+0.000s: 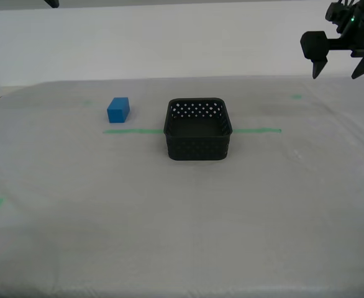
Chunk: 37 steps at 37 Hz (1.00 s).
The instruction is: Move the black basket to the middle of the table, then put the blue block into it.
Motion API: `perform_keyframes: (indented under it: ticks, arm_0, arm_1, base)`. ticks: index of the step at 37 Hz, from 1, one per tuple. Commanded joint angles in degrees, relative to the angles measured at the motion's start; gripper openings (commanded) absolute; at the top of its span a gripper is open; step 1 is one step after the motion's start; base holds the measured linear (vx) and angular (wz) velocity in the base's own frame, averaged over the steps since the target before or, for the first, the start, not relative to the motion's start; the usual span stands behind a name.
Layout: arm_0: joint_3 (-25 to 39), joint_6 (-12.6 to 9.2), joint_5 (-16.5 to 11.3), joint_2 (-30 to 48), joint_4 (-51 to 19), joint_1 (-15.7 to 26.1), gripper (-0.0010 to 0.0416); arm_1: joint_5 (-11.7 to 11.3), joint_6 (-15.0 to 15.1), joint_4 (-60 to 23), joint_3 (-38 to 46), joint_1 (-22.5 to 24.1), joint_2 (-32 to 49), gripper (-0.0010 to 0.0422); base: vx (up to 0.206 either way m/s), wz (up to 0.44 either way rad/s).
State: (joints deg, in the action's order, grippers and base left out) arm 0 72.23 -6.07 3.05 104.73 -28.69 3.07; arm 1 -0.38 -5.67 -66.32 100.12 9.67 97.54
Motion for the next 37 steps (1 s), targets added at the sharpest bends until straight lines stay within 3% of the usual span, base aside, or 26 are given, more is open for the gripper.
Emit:
perform_keyframes:
  ticks: [1,8,12,25,29,37]
  arm_0:
    - [0.0,0.1,0.0,0.0,0.0,0.0,0.0399]
    - [0.0,0.1,0.0,0.0,0.0,0.0,0.0398]
    - [0.0,0.1,0.0,0.0,0.0,0.0,0.0398]
    - [0.0,0.1,0.0,0.0,0.0,0.0,0.0398]
    - [0.0,0.1,0.0,0.0,0.0,0.0,0.0398]
    - [0.0,0.1,0.0,0.0,0.0,0.0,0.0399]
  arm_1:
    - [0.0,0.1,-0.7,3.1,0.5,2.2,0.0]
    - [0.0,0.0,-0.8,7.5,1.7,5.8,0.0004]
    - [0.0,0.1,-0.9,9.1,2.4,7.7,0.0027]
    - [0.0,0.2,-1.3,9.5,3.4,9.0,0.0173]
    - [0.0,1.4,-1.3,9.5,3.4,9.0,0.0224]
    - [-0.3,0.0,-0.6,9.5,3.2,9.1,0.0317]
  base:
    - [0.0,0.0]
    - [0.0,0.0]
    - [0.0,0.0]
    - [0.0,0.0]
    - [0.0,0.0]
    - [0.0,0.0]
